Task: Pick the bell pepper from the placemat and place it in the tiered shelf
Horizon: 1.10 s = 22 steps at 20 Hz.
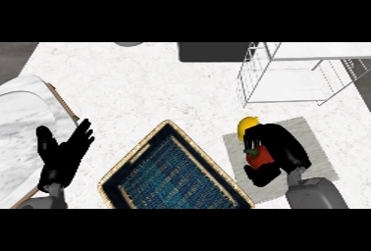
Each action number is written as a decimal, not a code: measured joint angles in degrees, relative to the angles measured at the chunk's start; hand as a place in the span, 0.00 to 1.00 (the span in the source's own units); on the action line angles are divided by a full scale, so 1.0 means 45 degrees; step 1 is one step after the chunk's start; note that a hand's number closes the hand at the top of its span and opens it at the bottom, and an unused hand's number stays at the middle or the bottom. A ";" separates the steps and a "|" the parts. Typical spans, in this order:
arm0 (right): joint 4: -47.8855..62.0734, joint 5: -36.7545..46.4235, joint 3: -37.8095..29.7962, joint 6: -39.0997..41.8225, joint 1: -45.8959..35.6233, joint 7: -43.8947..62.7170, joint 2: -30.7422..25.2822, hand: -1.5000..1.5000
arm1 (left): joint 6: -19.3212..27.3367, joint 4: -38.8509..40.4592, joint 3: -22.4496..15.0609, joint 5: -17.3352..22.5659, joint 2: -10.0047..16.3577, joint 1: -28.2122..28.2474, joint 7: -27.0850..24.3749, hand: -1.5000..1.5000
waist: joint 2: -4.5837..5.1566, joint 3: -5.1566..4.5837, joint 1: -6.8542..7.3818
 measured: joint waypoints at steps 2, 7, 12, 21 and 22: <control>-0.1196 -0.0058 -0.0031 -0.0107 0.0071 0.0286 0.0169 1.00 | -0.0070 0.0034 -0.0004 0.0000 -0.0039 0.0197 -0.0149 0.50 | -0.0010 0.0004 -0.0035; -0.4754 -0.0372 -0.0605 0.0266 -0.0162 0.1793 0.0243 1.00 | 0.0083 -0.0039 0.0045 -0.0092 -0.0068 0.0151 -0.0113 0.50 | -0.0044 0.0005 -0.0173; -0.7494 -0.1041 -0.1945 0.1404 -0.1140 0.4229 0.0076 1.00 | 0.0036 -0.0081 0.0029 -0.0093 -0.0099 0.0115 0.0042 0.50 | -0.0021 0.0006 -0.0109; -0.7050 -0.3707 -0.5451 0.3207 -0.6068 0.7593 -0.1236 1.00 | -0.0071 0.0001 0.0034 -0.0129 -0.0204 -0.0033 0.0005 0.50 | 0.0015 0.0004 0.0059; -0.6479 -0.3980 -0.5910 0.3263 -0.6625 0.7560 -0.1560 1.00 | -0.0003 -0.0162 -0.0022 -0.0187 -0.0222 -0.0007 0.0121 0.50 | 0.0020 0.0007 0.0089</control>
